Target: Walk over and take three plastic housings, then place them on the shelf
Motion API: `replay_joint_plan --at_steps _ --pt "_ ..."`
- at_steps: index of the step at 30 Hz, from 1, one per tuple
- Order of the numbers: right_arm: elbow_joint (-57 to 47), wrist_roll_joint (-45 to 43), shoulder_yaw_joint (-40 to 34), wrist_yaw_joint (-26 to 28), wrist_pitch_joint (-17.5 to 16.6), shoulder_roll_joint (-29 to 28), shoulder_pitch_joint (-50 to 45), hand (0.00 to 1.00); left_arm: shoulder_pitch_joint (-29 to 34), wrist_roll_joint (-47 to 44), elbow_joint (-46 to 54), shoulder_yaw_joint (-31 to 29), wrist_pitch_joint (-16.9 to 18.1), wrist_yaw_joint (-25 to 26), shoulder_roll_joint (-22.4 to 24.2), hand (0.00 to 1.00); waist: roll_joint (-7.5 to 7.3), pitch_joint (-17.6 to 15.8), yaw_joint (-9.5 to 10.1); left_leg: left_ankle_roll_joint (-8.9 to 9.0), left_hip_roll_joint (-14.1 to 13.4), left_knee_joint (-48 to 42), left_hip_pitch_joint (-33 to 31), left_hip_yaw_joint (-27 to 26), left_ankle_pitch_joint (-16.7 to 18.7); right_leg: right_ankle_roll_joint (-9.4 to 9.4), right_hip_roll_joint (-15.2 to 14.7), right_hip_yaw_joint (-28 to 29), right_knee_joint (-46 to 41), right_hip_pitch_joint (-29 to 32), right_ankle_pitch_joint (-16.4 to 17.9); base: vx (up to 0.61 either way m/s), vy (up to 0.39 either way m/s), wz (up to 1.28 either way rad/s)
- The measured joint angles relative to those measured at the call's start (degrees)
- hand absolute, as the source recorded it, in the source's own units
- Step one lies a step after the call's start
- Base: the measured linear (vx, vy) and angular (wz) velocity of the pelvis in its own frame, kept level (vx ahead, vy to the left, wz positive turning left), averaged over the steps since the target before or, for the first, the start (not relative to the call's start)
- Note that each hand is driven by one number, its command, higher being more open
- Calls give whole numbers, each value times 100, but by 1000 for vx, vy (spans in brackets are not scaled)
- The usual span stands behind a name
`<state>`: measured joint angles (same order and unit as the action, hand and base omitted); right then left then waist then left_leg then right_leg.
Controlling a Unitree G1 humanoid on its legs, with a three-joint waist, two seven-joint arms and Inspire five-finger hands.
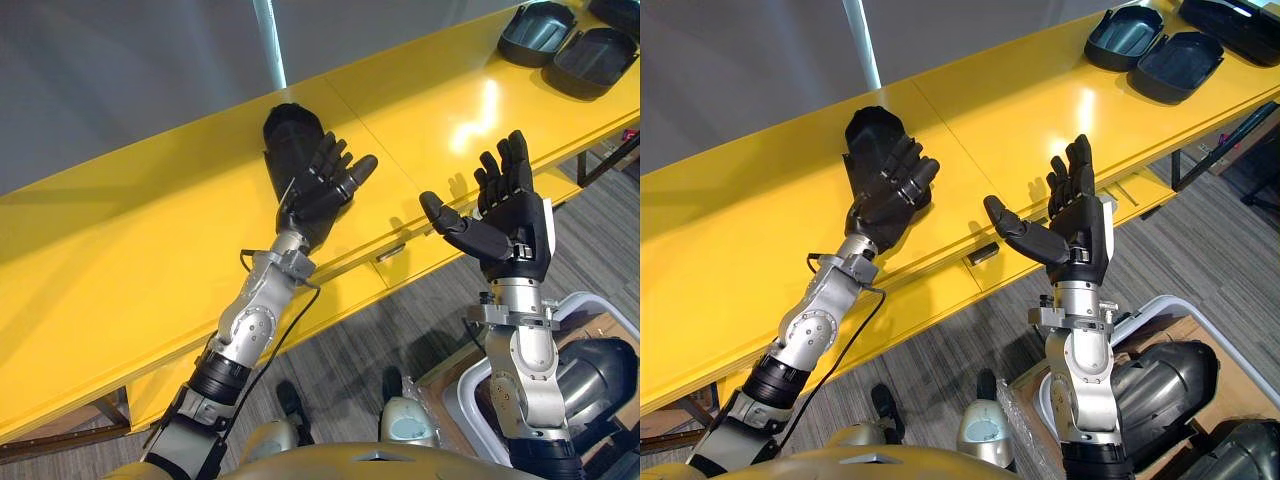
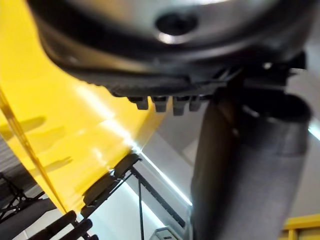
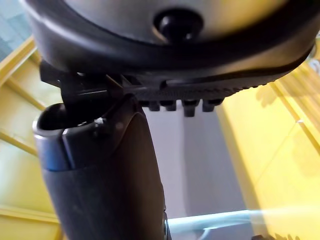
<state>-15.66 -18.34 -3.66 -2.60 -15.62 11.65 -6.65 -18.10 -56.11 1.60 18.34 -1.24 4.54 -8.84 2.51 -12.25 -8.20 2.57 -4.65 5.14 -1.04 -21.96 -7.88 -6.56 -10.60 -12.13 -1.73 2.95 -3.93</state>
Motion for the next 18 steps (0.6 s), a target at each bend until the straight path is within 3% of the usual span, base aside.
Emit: replay_joint_plan --at_steps 6,7,8,11,15,18 --pt "0 5 2 17 0 0 -104 100 1 281 -4 18 247 403 18 100 1 1 -8 -3 1 1 10 0 -2 -2 -3 4 -5 -1 0 0 0 0" --pt "0 5 2 17 0 0 -142 100 2 577 -3 17 358 554 16 100 1 1 -6 -4 1 0 10 5 -4 -2 -4 0 -6 -3 0 0 0 10" --pt "-1 5 3 16 -1 -20 -173 100 119 1947 546 -135 665 1137 9 100 3 3 19 -6 5 0 8 64 -7 -1 -6 -45 -7 -36 -1 0 0 15" --pt "-1 6 18 16 -1 -22 -204 100 153 2593 1125 -174 870 1351 7 100 7 12 31 -8 11 0 9 188 -11 6 -17 -175 -6 -120 11 12 -3 19" --pt "-51 24 206 -1 -1 -130 -284 100 957 3153 2151 -369 882 1479 63 100 32 38 41 0 10 1 30 253 -4 -1 -8 -251 96 -231 19 20 -7 10" --pt "-52 239 224 -40 1 -302 -441 100 1599 3223 2388 -409 975 1433 128 100 60 141 189 10 6 1 39 373 2 -6 1 -365 131 -337 35 26 -7 21"
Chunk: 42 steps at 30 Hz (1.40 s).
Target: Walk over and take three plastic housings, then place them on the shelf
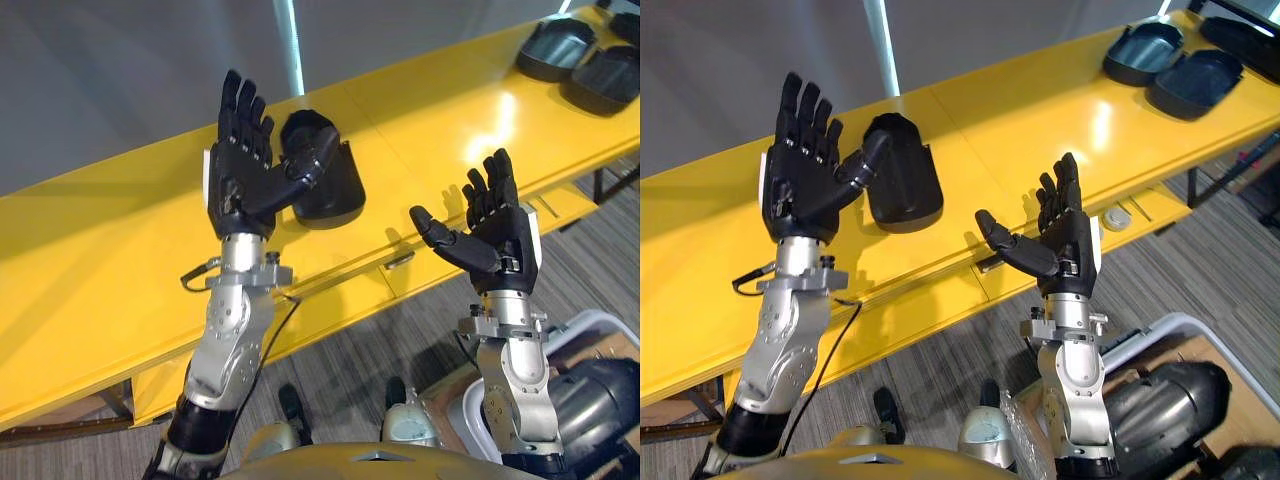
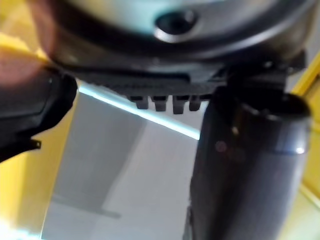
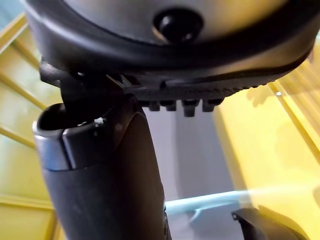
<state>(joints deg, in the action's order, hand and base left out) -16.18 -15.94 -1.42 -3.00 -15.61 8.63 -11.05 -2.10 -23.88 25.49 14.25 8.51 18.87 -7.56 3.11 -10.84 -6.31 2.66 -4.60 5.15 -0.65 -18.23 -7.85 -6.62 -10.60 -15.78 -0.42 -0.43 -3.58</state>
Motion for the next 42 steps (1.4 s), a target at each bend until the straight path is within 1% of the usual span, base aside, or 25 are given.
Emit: replay_joint_plan --at_steps 3,5,6,12,16,19,20,24,26,29,30,33,36,40,42 --pt "-27 8 57 0 0 -65 -2 100 470 3 0 -225 2 -65 19 100 -10 62 88 1 1 0 2 119 1 -2 0 -137 81 -117 -2 10 -2 20" --pt "-31 8 91 -1 0 -70 -4 100 866 2 0 -485 2 -119 43 100 -57 114 158 5 1 1 6 163 3 -16 1 -198 151 -189 -14 -3 8 11" --pt "-29 -3 99 -14 1 -229 -374 100 1622 -48 0 -851 16 -662 103 100 -181 474 321 24 2 2 8 254 6 4 1 -303 217 -284 -1 -2 5 6" --pt "-19 -3 92 -14 1 -228 -379 100 1631 -53 -2 -851 16 -683 103 100 -184 475 322 23 4 2 4 268 4 4 1 -309 215 -284 -1 0 0 0" --pt "73 -6 17 -8 0 -224 -393 100 1638 -81 -148 -849 14 -907 102 100 -188 473 327 20 17 2 -34 327 -9 16 -12 -368 176 -259 10 0 0 8" --pt "285 -3 -88 -10 -30 -223 -391 100 1595 -71 -561 -844 2 -1049 101 100 -205 462 335 11 25 2 -110 388 -34 5 -21 -431 139 -205 37 -14 14 10" --pt "443 242 -208 -66 -67 -223 -395 100 1576 -33 -1106 -820 -277 -1110 99 100 -229 449 407 16 17 0 -251 381 -54 6 -24 -411 74 -43 42 -19 30 1" --pt "441 431 -313 -146 -253 -222 -379 100 1515 211 -1185 -756 -345 -966 92 100 -266 431 436 13 6 -3 -252 361 -56 24 -21 -410 26 -28 65 0 0 0" --pt "440 435 -474 -127 -258 -206 -363 100 1395 385 -1185 -754 -344 -802 88 100 -278 423 458 15 -10 -24 -254 314 -55 24 -21 -363 -54 29 64 10 3 -8" --pt "430 431 -688 -37 -258 -162 -342 100 1211 413 -1185 -822 -337 -664 85 100 -336 381 440 22 -19 -24 -205 213 -35 8 -11 -256 -67 45 83 3 1 -15" --pt "414 429 -759 -12 -258 -161 -342 100 1165 412 -1186 -829 -336 -651 85 100 -353 370 431 -9 -27 -24 -198 195 -11 25 -10 -240 -70 46 103 -1 -6 -16" --pt "359 427 -873 39 -258 -154 -328 100 1082 402 -1186 -828 -313 -667 82 100 -393 340 386 -24 -38 -26 -188 84 17 18 -11 -117 -100 118 106 2 -2 -16" --pt "137 428 -878 155 -257 -153 -331 100 1021 398 -1286 -826 -235 -751 71 100 -387 259 299 -30 -38 -28 -177 25 29 -5 -18 -50 -141 154 107 16 -1 -12" --pt "-59 425 -936 301 -262 -101 -320 100 683 391 -1590 -764 -231 -848 38 100 -389 214 278 -28 -46 -28 -156 -72 61 -36 -14 48 -158 188 91 26 -3 -11" --pt "-58 425 -937 308 -262 64 -311 100 408 367 -1693 -637 -231 -844 11 100 -375 88 270 -27 -41 -25 -129 -101 72 -44 -19 76 -170 188 97 27 0 -6"
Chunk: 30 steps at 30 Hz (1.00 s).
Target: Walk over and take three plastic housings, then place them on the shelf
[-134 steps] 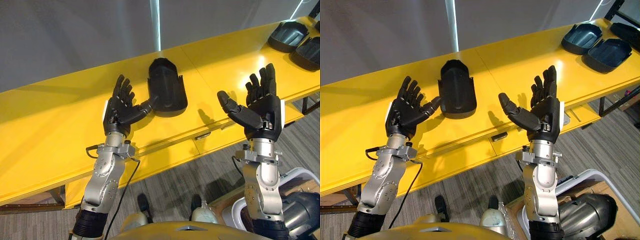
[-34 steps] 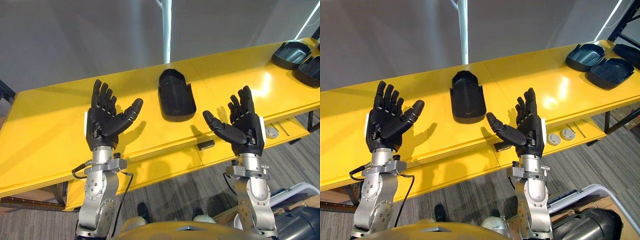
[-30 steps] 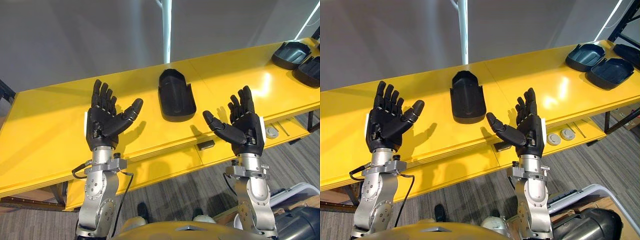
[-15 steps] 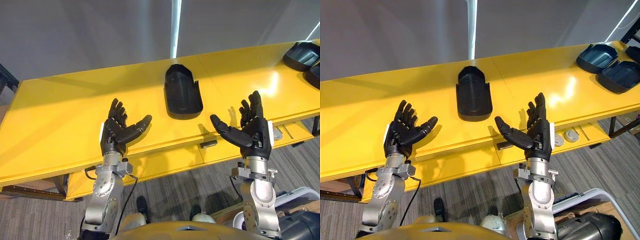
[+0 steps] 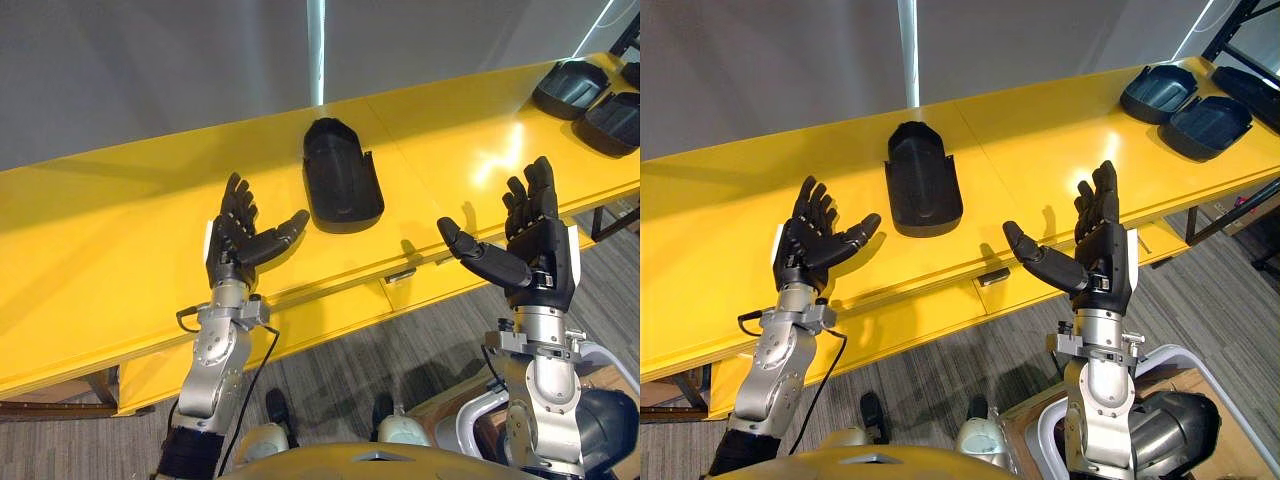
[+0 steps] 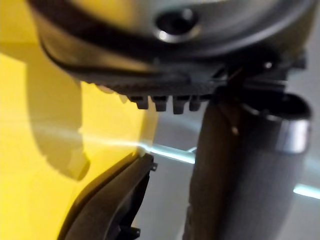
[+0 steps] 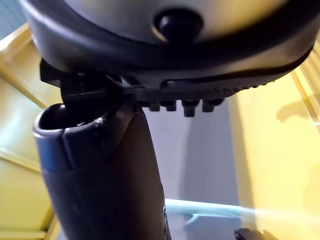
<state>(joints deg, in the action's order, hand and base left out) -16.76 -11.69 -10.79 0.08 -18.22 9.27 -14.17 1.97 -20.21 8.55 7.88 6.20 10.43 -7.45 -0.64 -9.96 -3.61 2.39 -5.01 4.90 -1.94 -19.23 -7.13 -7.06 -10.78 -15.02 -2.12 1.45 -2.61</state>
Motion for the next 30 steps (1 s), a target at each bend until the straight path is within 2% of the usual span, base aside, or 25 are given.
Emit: replay_joint_plan --at_steps 3,6,11,25,30 --pt "0 0 7 2 1 8 22 100 -259 8 -190 180 -6 71 -25 100 40 -78 -36 8 1 2 1 -22 11 -6 0 22 -2 27 4 28 -3 -5" --pt "0 -3 -1 3 1 9 100 100 -297 19 -416 207 -5 161 -24 100 58 -105 -157 59 2 2 16 -105 47 -8 1 106 -5 50 -1 46 -1 -12" --pt "2 -48 -48 -23 1 9 105 100 -653 29 -658 298 -5 179 -48 100 63 -124 -147 54 3 2 32 -127 80 -24 -1 126 -23 50 10 52 1 -2" --pt "3 -250 -43 79 1 7 114 100 -859 -52 -819 348 19 -123 -219 100 71 -228 -142 14 40 20 56 -144 122 -94 -40 159 -62 52 61 2 1 0" --pt "3 -250 -28 95 2 6 114 100 -866 -400 -800 366 33 -260 -264 100 70 -229 -133 37 53 20 52 -143 105 -90 -52 157 -62 55 57 0 0 0"
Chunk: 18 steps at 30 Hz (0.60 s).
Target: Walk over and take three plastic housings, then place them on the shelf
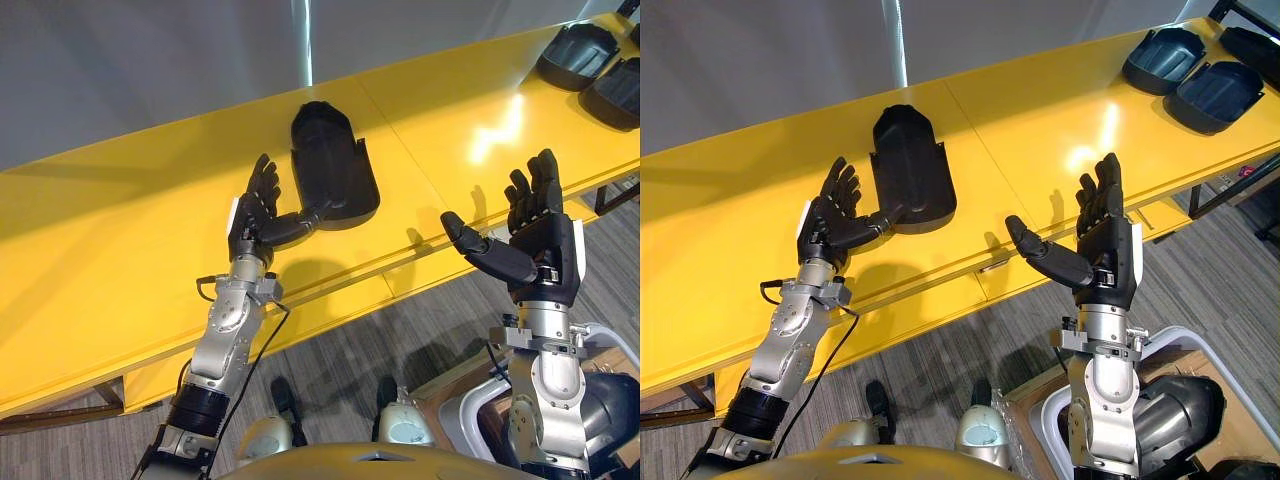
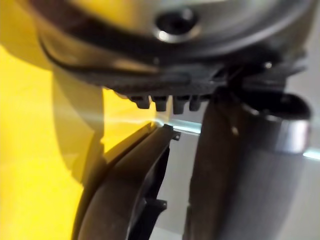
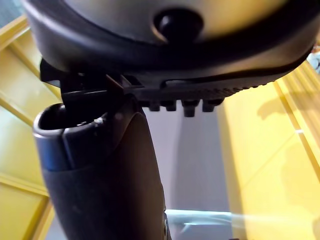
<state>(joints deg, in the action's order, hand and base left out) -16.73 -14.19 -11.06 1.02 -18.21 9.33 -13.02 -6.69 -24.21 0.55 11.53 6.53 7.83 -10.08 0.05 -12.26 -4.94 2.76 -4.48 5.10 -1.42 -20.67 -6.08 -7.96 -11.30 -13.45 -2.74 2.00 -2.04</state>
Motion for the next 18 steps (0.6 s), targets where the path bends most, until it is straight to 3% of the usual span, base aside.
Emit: replay_joint_plan --at_steps 4,12,18 --pt "0 0 43 -1 0 -2 0 100 1 -330 96 18 -45 -132 0 100 -8 -10 1 -2 7 0 -5 1 2 0 -7 -2 0 3 0 0 0 0" --pt "0 2 54 -1 10 -4 0 100 5 -739 448 709 -422 -565 0 100 -10 -28 -24 -23 16 -2 -9 -1 8 -5 -16 -3 0 18 3 0 0 0" --pt "4 8 170 -8 33 -4 -20 100 11 -764 721 1073 -688 -908 28 100 9 -34 -154 -27 14 -1 10 -7 12 -9 -13 2 0 15 6 0 0 0"
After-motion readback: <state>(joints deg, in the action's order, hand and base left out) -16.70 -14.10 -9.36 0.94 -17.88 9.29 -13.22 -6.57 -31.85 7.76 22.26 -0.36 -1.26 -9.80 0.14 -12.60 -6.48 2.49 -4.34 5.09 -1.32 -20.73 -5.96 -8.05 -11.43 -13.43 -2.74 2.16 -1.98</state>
